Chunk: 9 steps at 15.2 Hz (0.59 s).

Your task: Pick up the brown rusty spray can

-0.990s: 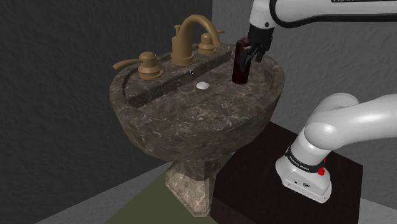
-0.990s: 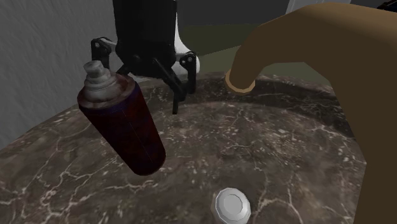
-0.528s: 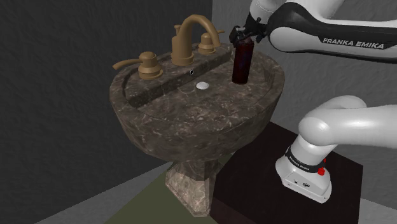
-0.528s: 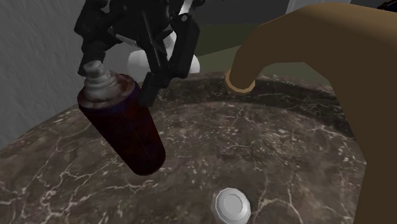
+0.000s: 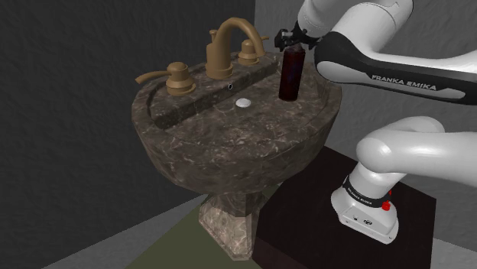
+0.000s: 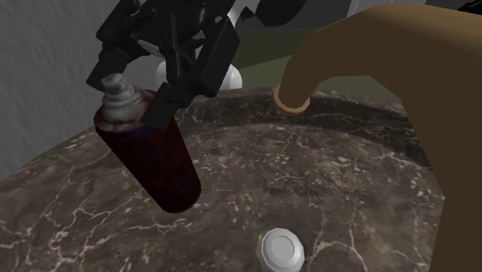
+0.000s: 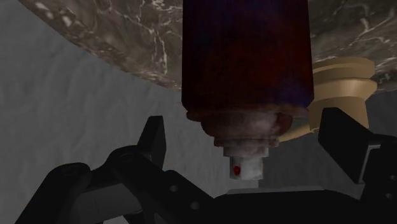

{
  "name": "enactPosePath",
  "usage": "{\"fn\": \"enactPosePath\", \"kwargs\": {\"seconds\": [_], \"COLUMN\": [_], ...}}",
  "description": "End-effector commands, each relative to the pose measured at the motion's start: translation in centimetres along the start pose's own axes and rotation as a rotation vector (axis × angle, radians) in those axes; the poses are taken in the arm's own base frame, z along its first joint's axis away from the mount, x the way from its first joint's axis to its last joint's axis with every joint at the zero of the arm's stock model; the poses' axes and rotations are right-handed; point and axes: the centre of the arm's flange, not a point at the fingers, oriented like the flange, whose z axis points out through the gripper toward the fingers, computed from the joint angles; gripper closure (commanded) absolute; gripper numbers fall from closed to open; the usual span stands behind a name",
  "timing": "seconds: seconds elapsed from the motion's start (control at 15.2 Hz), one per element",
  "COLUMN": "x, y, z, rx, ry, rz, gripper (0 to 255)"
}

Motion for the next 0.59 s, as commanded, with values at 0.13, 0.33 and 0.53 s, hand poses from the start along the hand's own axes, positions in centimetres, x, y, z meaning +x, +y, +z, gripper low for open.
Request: {"fn": "enactPosePath", "kwargs": {"seconds": [0.13,0.33,0.53], "x": [-1.02,-1.05,-1.05], "y": [-0.16,-0.09,-0.05], "z": [0.79,0.84,0.86], "rx": [0.0,0.0,0.0], "ry": [0.001,0.001,0.001], "rz": [0.001,0.001,0.001], "gripper": [0,255,255]}}
